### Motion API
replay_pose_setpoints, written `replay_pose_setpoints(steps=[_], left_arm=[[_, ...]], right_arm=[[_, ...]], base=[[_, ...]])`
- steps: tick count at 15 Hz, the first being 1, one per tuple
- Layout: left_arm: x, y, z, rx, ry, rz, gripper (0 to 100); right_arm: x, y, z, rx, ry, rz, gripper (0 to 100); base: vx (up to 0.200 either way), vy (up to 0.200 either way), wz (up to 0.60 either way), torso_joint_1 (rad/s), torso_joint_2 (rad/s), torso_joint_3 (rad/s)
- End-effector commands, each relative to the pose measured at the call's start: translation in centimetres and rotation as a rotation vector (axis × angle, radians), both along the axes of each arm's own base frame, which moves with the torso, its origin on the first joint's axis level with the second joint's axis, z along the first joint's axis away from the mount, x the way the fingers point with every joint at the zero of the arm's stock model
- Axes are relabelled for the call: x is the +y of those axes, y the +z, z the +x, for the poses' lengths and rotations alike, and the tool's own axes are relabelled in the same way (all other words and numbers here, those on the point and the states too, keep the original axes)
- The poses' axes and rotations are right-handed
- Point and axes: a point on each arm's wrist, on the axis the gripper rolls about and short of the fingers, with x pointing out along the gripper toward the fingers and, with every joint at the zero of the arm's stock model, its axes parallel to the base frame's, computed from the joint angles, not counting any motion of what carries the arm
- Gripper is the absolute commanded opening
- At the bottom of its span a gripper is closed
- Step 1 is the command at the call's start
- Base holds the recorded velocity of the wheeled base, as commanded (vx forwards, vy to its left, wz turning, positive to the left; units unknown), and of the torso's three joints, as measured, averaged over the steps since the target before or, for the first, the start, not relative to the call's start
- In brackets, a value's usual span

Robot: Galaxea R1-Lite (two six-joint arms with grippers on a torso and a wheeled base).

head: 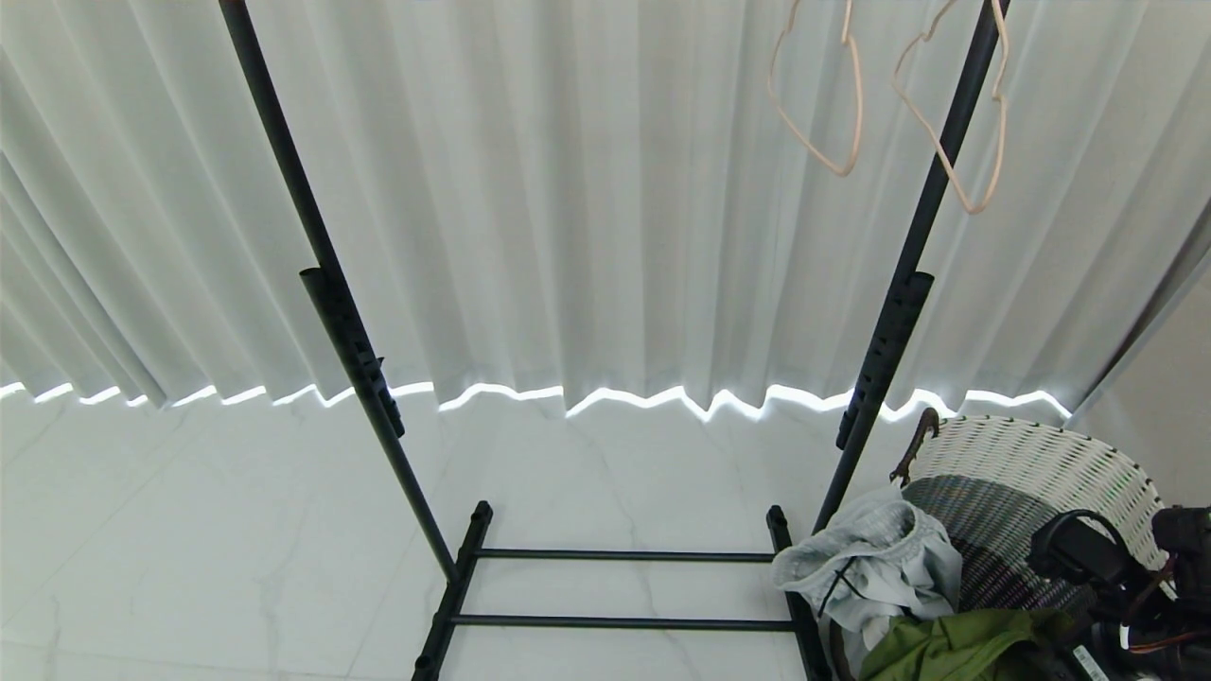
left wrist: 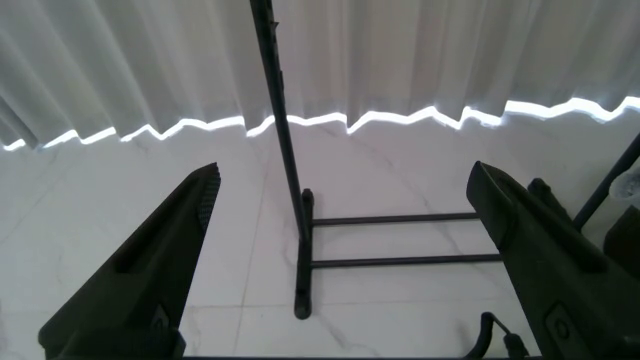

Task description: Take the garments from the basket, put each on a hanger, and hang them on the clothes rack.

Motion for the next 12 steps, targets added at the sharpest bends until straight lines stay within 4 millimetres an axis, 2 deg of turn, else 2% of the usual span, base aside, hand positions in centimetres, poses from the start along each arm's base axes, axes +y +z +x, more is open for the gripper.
replay_pose_setpoints(steps=[1,3,8,10,12], left_arm=[[0.0,0.0,0.0,0.002,0.001,0.0,100],[0.0,0.0,0.0,0.002,0.001,0.0,100],[0.0,0.0,0.0,0.001,0.001,0.0,100],[0.0,0.0,0.0,0.002,0.001,-0.003,100],[0.0,0.0,0.0,0.001,0.001,-0.003,100]], right_arm=[[0.0,0.0,0.0,-0.001,0.002,0.0,0],[0.0,0.2,-0.4,-0.011,-0.002,-0.008,0],[-0.2,2.9,-2.6,-0.138,-0.072,-0.071,0],[-0.3,5.4,-3.6,-0.189,-0.097,-0.087,0],[-0.3,9.3,-4.7,-0.224,-0.105,-0.091,0]], base=[[0.0,0.0,0.0,0.0,0.0,0.0],[0.0,0.0,0.0,0.0,0.0,0.0],[0.0,0.0,0.0,0.0,0.0,0.0],[0.0,0.0,0.0,0.0,0.0,0.0],[0.0,0.0,0.0,0.0,0.0,0.0]])
